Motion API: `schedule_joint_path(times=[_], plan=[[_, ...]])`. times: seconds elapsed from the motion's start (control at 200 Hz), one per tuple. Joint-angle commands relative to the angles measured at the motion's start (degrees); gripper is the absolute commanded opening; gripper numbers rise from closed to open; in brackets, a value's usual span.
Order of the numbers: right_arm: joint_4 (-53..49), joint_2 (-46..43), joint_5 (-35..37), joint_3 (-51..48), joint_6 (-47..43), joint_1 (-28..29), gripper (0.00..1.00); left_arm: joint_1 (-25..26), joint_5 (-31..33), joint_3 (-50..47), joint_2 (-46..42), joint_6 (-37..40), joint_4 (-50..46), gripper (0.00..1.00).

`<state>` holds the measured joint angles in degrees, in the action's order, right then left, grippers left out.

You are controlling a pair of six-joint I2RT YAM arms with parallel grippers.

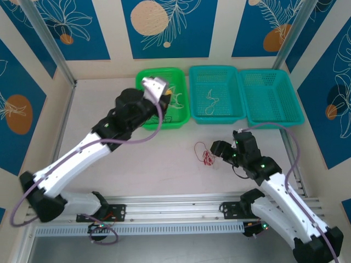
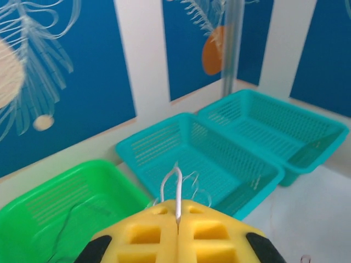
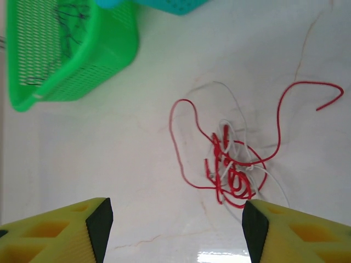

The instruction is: Untangle the cables

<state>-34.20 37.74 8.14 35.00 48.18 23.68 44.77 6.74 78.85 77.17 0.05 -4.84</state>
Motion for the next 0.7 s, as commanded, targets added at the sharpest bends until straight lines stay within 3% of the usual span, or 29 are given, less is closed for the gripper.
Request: schedule_joint_path(times=[0.0, 0.19, 0.4, 0.445, 0.49, 0.54, 0.605, 0.695], plan=[[-7.9, -3.9, 0.6, 3.7, 0.7, -0.1, 0.66, -1.3, -7.7, 7.3, 9.6, -2.3, 5.6, 0.0], [-11.9, -7.5, 0.3, 4.8, 0.6, -0.5, 0.66, -1.7, -10.7, 22.1, 27.7, -3.9, 6.6, 0.0], [-12.6, -8.4, -1.8, 3.4, 2.2, -0.6, 0.65, -2.5, -9.4, 36.0, 42.2, -4.3, 2.5, 0.01], [-12.4, -8.4, -2.2, 3.2, 2.1, -0.8, 0.65, -2.9, -9.5, 38.3, 44.4, -4.4, 0.8, 0.24], [-12.5, -8.4, -2.3, 3.2, 2.1, -0.7, 0.65, -3.2, -10.1, 39.3, 45.4, -4.7, -0.1, 0.56], [-12.5, -8.4, -2.3, 3.1, 1.8, -0.8, 0.65, -3.4, -10.5, 38.0, 44.6, -5.1, 0.3, 0.77], [-12.5, -8.1, -2.3, 2.9, 1.5, -1.0, 0.65, -3.4, -11.2, 32.0, 41.2, -5.6, 3.9, 0.89], [-12.0, -6.9, -2.9, 2.5, 0.9, -1.5, 0.65, -3.3, -12.0, 22.5, 34.4, -5.8, 9.1, 0.96]])
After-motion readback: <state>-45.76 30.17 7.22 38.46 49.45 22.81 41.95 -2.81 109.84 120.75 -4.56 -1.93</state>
